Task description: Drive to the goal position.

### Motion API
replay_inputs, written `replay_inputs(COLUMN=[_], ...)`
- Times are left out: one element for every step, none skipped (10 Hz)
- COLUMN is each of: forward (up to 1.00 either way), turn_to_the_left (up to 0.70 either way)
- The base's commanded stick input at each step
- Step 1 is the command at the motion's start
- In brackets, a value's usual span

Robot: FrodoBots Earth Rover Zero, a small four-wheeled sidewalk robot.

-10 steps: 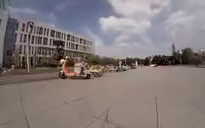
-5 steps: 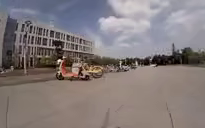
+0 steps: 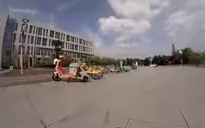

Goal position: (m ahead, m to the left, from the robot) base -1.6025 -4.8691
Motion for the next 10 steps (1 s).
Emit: replay_inputs(forward=[0.70, 0.70, 0.70, 0.70, 0.70, 0.70, 0.70, 0.70, 0.70, 0.70], turn_to_the_left=[0.00, 0.00, 0.00, 0.00, 0.00, 0.00, 0.00, -0.06, -0.27, -0.35])
